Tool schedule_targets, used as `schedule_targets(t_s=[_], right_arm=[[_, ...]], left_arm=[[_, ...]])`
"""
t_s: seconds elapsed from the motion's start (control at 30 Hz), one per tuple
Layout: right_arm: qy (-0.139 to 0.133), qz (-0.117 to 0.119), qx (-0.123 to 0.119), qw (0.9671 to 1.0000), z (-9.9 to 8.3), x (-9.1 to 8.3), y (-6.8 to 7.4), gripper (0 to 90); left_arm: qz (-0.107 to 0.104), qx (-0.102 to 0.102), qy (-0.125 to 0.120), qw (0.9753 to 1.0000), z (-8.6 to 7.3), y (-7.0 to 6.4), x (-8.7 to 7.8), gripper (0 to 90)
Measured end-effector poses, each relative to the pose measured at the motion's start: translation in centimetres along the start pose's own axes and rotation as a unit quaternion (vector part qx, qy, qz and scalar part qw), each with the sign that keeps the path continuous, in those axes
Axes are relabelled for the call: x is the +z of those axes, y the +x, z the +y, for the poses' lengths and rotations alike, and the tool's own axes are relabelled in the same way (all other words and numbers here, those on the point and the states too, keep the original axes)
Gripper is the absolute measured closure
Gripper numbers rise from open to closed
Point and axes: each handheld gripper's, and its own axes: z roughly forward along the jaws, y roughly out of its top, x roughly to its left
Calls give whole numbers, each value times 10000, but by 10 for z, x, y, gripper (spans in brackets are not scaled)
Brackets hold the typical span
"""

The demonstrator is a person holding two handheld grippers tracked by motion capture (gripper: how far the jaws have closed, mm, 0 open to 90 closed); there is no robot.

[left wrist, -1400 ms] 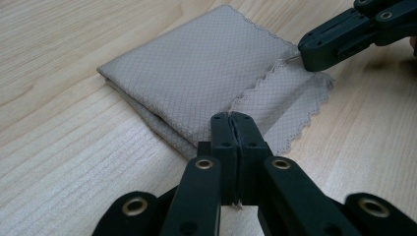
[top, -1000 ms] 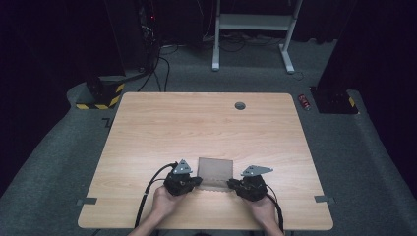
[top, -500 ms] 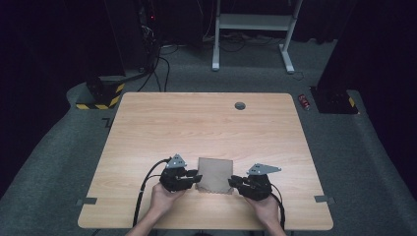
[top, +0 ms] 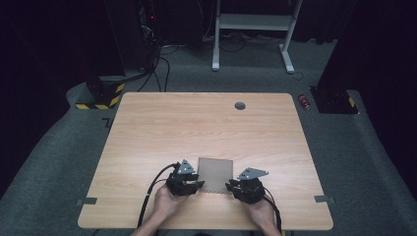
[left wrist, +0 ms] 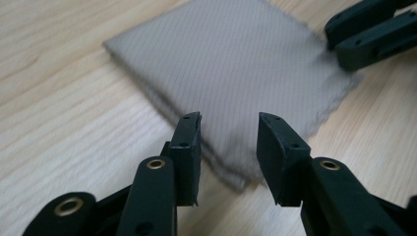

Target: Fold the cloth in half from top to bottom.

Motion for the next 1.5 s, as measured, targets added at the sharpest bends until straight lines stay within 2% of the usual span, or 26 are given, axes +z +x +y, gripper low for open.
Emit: schedule_targets(t_s=[0.07,0.13,0.33,0.53,0.67,0.77,0.9,0.97,1.1,1.3,1.33,1.37,1.43,1.5], right_arm=[[60,-76,-53,9999,-5,-1,-1,715],[23,-99,-58,9999,-9,-3,-2,710],[-7,-230,-161,9996,-14,-7,-3,711],[-34,-219,-128,9997,-13,-7,-2,736],[-124,-194,-147,9996,-8,-6,2,750],[-151,-177,-172,9996,-4,-3,4,755],[-122,-166,-231,9995,-1,2,6,758],[-71,-178,-266,9995,-1,4,5,758],[-2,-168,-306,9994,-3,5,1,757],[38,-246,-255,9994,-3,2,-4,746],[20,-191,-122,9997,-3,0,-7,740],[3,-205,-95,9997,-2,-1,-9,737],[-37,-312,-41,9995,2,-2,-14,733],[-97,-348,132,9993,6,-2,-22,734]], left_arm=[[49,48,63,10000,-6,1,-2,614],[62,38,23,10000,-12,2,-6,612],[122,3,71,9999,-14,3,-10,602],[62,-54,-200,9998,-7,1,-11,587],[22,-12,-332,9994,2,0,-4,585],[52,75,-308,9995,7,-1,3,585],[119,68,-214,9997,5,2,8,585],[204,33,-100,9997,1,5,7,583],[235,-102,-101,9996,-6,11,1,578],[209,-221,-149,9994,-2,19,-1,566],[210,-265,-177,9993,-1,20,0,561],[230,-288,-201,9991,2,21,1,558],[314,-304,-208,9988,8,23,5,551],[440,-314,-212,9983,15,27,10,542]])
